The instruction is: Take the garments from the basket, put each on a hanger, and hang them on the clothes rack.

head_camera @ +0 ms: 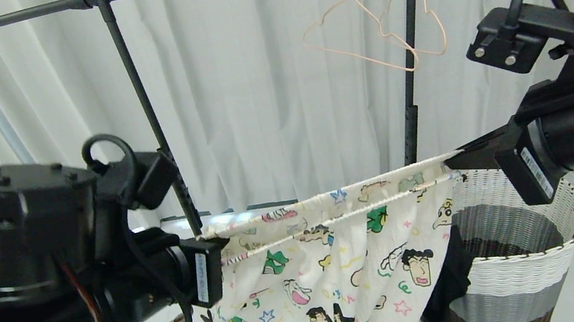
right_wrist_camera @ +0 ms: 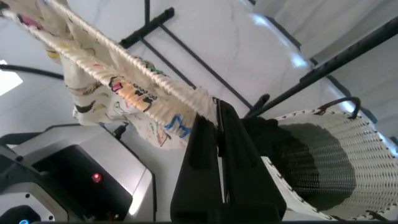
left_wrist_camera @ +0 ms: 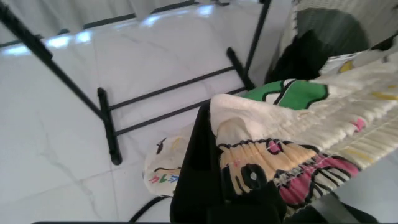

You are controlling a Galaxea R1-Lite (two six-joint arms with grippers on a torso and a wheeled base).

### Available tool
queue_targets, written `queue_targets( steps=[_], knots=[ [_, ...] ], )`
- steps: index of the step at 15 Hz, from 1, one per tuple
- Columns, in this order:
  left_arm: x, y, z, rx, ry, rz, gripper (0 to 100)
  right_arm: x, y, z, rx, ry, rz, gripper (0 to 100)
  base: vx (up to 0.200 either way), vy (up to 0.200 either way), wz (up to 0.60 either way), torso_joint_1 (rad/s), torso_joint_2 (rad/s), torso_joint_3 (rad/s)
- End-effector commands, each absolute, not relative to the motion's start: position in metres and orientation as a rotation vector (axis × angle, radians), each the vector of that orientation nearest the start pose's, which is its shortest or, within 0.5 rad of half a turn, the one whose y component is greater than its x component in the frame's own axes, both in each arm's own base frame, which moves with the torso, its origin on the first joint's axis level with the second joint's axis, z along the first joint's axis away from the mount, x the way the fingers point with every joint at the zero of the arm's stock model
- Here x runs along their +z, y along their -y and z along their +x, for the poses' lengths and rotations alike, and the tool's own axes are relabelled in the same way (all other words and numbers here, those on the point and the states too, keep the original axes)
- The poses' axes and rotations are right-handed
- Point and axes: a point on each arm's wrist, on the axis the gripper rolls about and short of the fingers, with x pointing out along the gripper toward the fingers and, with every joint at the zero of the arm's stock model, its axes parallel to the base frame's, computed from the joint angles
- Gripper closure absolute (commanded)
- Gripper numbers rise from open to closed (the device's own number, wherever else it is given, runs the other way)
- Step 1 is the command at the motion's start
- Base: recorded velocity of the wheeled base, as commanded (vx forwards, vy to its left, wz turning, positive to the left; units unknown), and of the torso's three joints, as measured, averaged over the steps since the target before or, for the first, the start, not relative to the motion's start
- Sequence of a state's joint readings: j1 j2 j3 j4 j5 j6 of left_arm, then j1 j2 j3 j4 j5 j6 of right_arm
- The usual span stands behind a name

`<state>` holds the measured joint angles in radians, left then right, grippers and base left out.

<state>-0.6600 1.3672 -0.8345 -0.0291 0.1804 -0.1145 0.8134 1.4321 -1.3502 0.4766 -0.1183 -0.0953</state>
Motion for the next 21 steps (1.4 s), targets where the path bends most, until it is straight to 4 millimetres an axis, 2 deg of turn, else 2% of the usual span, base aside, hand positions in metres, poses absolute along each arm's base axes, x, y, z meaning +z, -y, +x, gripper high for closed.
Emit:
queue_targets(
  steps=[1,3,5,11,12,13,16,18,21],
  knots=[
    [0.293,0.127,0.169,-0.534,-0.451,0.054,100,0.319,-0.151,0.146,0.701,-0.416,-0.318,100,0.000,0.000,0.00,0.000,0.00,0.000],
    [0.330,0.122,0.159,-0.584,-0.465,0.046,100,0.338,-0.148,0.144,0.682,-0.353,-0.289,100,0.000,0.000,0.00,0.000,0.00,0.000],
    [0.352,0.117,0.150,-0.632,-0.457,0.033,100,0.351,-0.146,0.142,0.680,-0.335,-0.280,100,0.000,0.000,0.00,0.000,0.00,0.000],
    [0.350,0.123,0.136,-0.712,-0.452,0.071,100,0.363,-0.135,0.132,0.680,-0.314,-0.269,100,0.000,0.000,0.00,0.000,0.00,0.000],
    [0.350,0.125,0.136,-0.735,-0.427,0.127,100,0.364,-0.126,0.124,0.679,-0.327,-0.276,100,0.000,0.000,0.00,0.000,0.00,0.000],
    [0.351,0.128,0.139,-0.746,-0.397,0.163,100,0.365,-0.117,0.115,0.679,-0.340,-0.281,100,0.000,0.000,0.00,0.000,0.00,0.000],
    [0.353,0.150,0.163,-0.761,-0.282,0.174,100,0.366,-0.096,0.087,0.728,-0.368,-0.306,100,0.000,0.000,0.00,0.000,0.00,0.000],
    [0.358,0.165,0.174,-0.787,-0.234,0.167,100,0.362,-0.095,0.069,0.827,-0.397,-0.359,100,0.000,0.000,0.00,0.000,0.00,0.000],
    [0.362,0.171,0.177,-0.821,-0.221,0.160,100,0.358,-0.105,0.060,0.891,-0.395,-0.415,100,0.000,0.000,0.00,0.000,0.00,0.000]
  ],
)
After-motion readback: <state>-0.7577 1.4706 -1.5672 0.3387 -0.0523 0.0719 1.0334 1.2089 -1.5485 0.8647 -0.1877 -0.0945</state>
